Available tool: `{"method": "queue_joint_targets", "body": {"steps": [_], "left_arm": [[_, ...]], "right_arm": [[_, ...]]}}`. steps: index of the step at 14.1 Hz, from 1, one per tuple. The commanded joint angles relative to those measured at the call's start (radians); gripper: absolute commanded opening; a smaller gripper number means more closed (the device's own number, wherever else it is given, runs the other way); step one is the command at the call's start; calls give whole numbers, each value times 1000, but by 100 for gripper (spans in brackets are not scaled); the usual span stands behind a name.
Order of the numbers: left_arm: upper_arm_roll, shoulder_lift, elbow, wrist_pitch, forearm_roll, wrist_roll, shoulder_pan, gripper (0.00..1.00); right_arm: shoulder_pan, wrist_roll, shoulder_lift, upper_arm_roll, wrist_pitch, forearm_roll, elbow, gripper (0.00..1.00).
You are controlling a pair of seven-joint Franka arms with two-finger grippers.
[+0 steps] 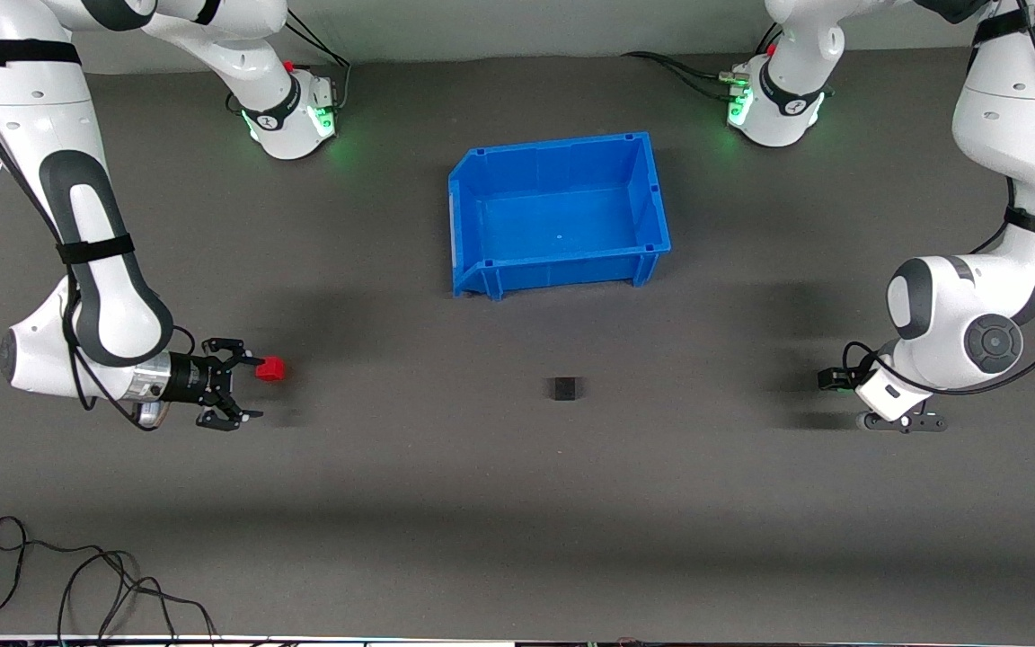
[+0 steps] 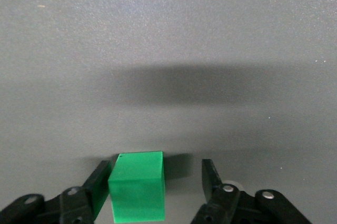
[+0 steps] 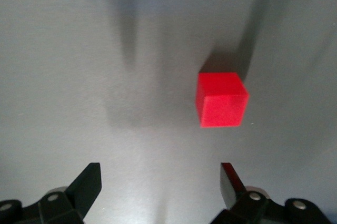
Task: Attach green and red cubes to black cube
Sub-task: 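Grasp the red cube with the right gripper while the left gripper grasps the green cube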
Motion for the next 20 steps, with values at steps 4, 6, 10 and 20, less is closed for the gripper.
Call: {"method": "queue_joint_targets", "body": {"steps": [4, 6, 10, 20], "left_arm": [[9, 11, 17, 16, 18, 11, -3, 52], [9, 16, 17, 16, 63, 9, -5, 42], [9, 16, 19, 15, 69, 6, 0, 12], [-66, -58, 56, -10, -98, -625, -32, 0]], "right_arm": [[3, -77, -38, -36, 17, 36, -117, 100], [3, -100, -38, -52, 17, 38, -132, 100], [3, -110, -28, -62, 17, 38, -134, 96], [6, -116, -5, -62, 40, 69, -131, 33]]}}
